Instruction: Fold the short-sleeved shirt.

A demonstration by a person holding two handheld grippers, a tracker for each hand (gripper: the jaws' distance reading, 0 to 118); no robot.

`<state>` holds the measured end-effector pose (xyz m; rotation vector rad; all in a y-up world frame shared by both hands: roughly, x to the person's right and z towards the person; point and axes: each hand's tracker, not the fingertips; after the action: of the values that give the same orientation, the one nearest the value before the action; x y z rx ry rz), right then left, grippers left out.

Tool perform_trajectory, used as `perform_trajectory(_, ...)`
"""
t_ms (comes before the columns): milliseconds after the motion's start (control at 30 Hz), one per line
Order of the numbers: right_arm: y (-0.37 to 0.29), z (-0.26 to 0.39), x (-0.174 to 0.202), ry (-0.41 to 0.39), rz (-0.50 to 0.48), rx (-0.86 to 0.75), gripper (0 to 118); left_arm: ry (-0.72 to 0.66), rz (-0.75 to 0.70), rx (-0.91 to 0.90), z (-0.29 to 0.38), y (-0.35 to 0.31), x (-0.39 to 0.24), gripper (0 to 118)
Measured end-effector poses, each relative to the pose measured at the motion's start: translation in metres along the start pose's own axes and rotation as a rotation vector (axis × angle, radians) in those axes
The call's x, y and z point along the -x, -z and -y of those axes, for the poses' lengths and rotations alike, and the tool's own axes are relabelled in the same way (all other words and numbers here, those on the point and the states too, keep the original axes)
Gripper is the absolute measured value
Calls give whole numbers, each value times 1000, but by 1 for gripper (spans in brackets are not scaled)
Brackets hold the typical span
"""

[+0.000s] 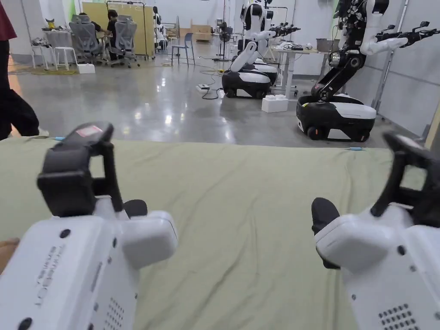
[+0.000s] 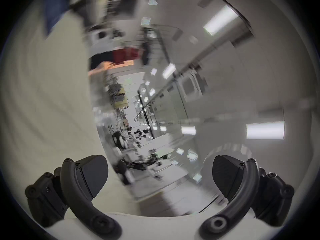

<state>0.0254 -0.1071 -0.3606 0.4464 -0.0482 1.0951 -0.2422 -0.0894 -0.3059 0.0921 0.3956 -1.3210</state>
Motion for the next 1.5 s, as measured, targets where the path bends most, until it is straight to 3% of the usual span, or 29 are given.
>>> perform_trajectory(167,0,3,-39,782,80,131,118,-883,10,175,20,4,28,118)
perform_trajectory(233,-1,11,-41,1022,39,131,118,-1113,-5,190,34,2,17,118)
perform_trajectory(267,-2,15,-40,1084,19,143,118,-1168,14,189,36,-1,10,118)
perform_trajectory(333,-7,21,-30,1081,4,179,118,-1212,102,200,40,-4,-2,118)
perform_trajectory(433,-14,24,-16,1050,-17,183,118,-1171,157,201,35,-11,-10,118)
perform_trajectory(700,-26,25,-5,1073,-37,222,118,-1207,62,164,33,-18,-2,118)
perform_trajectory(1033,-31,26,-6,1083,-46,219,118,-1137,55,175,30,-17,-1,118)
perform_trajectory(1500,-28,23,-6,1055,-32,221,118,-1171,59,158,32,-15,2,118)
